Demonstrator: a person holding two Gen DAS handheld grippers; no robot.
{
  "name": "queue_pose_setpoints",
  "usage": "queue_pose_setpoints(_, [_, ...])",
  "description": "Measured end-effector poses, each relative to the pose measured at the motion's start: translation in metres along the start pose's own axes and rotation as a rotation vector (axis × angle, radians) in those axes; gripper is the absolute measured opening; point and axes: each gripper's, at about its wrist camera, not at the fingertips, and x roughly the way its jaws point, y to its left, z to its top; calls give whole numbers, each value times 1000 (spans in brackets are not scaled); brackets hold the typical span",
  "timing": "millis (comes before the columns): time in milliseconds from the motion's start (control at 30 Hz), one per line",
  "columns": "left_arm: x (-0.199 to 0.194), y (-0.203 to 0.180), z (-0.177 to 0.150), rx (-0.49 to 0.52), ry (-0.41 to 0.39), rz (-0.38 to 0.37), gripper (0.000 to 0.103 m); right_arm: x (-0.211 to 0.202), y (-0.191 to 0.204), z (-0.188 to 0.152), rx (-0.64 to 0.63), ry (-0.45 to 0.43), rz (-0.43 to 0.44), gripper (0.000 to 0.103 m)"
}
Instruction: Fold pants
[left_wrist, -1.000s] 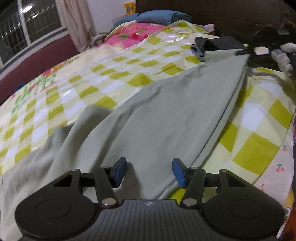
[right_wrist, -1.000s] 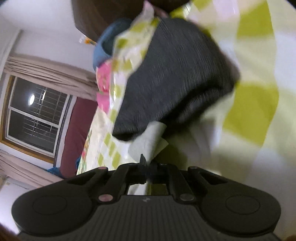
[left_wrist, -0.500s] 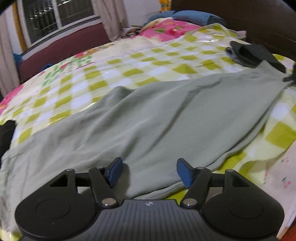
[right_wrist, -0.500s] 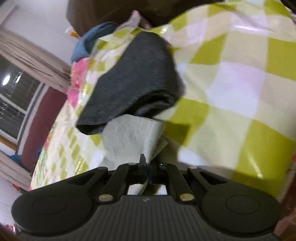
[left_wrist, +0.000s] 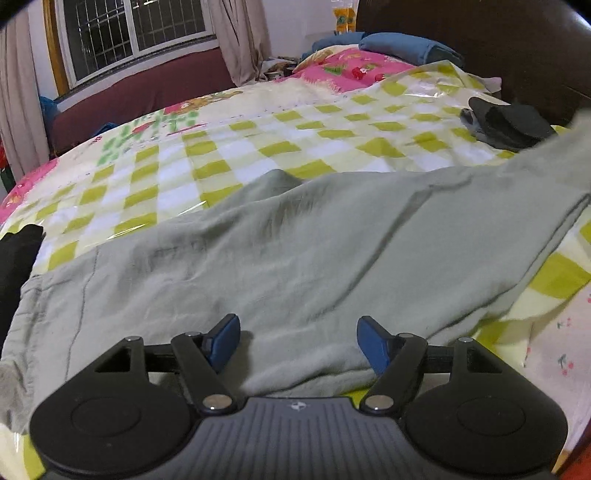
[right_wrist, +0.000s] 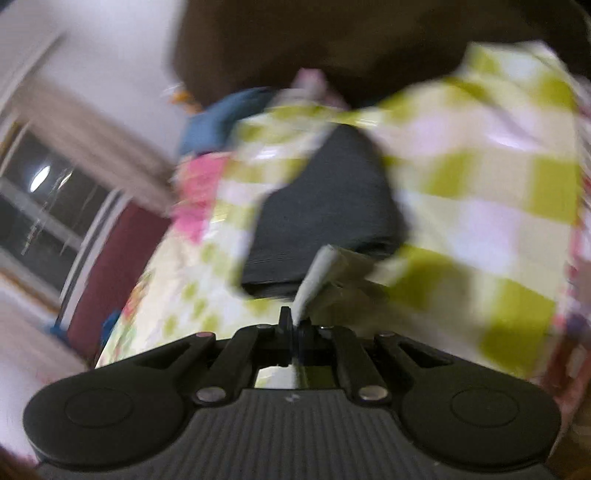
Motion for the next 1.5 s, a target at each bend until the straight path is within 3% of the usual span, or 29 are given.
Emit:
queue_pose_setpoints(133, [-5,10,-9,-27,-16,29,83,1,96,-25,-196,43,164,3])
queue_pose_setpoints(233, [-18,19,-12,-54,-44,34,83,15,174,-69,-358,126,283,4])
queue_pose_setpoints(367, [-34,38,-22,-111,-71,42,84,53,263,-168,-581,316,389,4])
queue_pose_setpoints(567, [-46,74,-44,-213,-81,31,85,95,335,-320,-748,554,459,4])
queue_pose_setpoints(700, [-47,82,-53,-207,-91,14,86,118,357,-387,-891,641,417,4])
queue_pose_setpoints(800, [-49,83,-55,-185,-95,15,86,114,361,-421,-980,654,403,4])
queue_pose_setpoints(1000, [-49,84,-59,-192,-93,8,87,92,376,-448,-1226,520,452,4])
queue_pose_setpoints(1167, [-47,81,-59,-175,-91,13,88,77,388,-479,-1383,490,519,4])
queue_pose_setpoints(1300, [-45,84,-58,-172,-83,4,90,89,394,-509,-1534,654,523,10])
queue_pose_setpoints(1367, [-45,82,-58,-160,-79,4,92,93,392,-518,-1570,742,531,19])
queue_pose_setpoints(1500, [-45,81,-56,-156,-73,1,93,89,388,-507,-1527,765,584,28])
